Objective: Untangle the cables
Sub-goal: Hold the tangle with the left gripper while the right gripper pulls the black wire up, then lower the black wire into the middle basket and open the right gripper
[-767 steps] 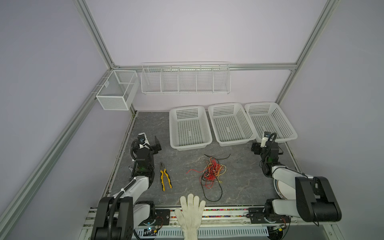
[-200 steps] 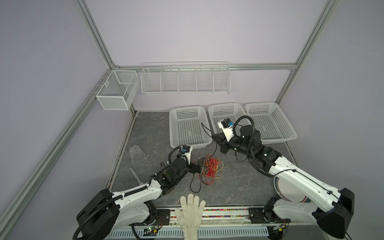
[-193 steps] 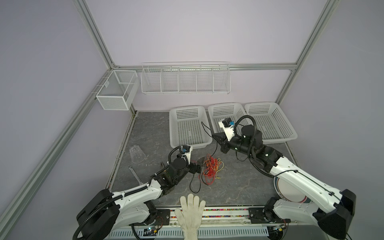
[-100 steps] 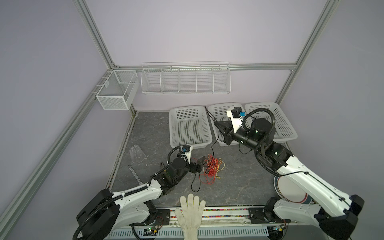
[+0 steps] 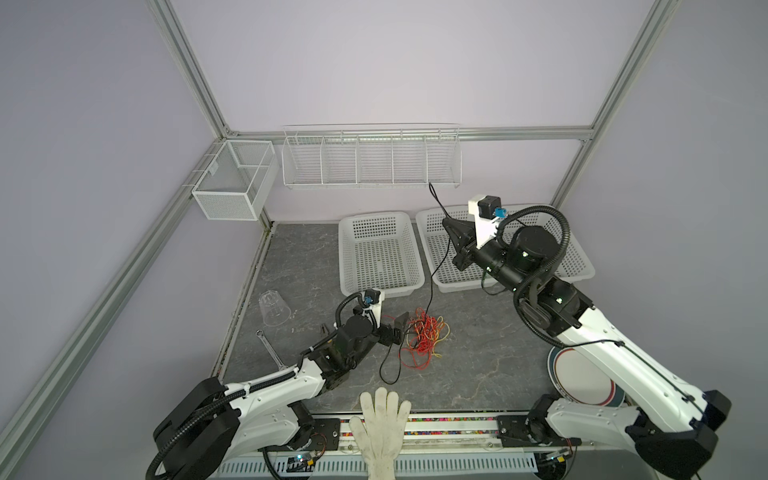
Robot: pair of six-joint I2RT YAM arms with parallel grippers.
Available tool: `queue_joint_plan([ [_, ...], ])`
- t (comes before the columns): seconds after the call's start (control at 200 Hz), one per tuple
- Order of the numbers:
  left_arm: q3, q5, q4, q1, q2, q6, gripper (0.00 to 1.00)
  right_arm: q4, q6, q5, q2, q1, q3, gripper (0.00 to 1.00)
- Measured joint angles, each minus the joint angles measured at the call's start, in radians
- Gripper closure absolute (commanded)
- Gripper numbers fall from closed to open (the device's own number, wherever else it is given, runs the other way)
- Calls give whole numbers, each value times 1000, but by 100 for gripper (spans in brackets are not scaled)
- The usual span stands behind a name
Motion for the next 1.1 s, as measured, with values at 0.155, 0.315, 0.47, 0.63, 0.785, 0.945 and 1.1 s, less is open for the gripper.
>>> queue_joint_plan([
  [0.155,0,0,11,0,9,0,1,34,-14,21,-9,-22,8,94],
  [0.315,0,-1,16,0,14,4,1,62,-25,34,-25,-40,8,94],
  [0.47,0,-1,19,0,16,5,1,89,-47,72,-28,-73,8,94],
  [0.63,0,-1,19,0,17,4,1,99,-68,143,-8,-134,31,94],
  [0.785,0,-1,19,0,18,3,0,130,-79,213,13,-204,42,94],
  [0.945,0,-3,19,-2,21,3,1,156,-72,245,44,-298,43,94],
  [1.1,0,-6,19,-2,37,3,1,171,-37,240,124,-371,50,94],
])
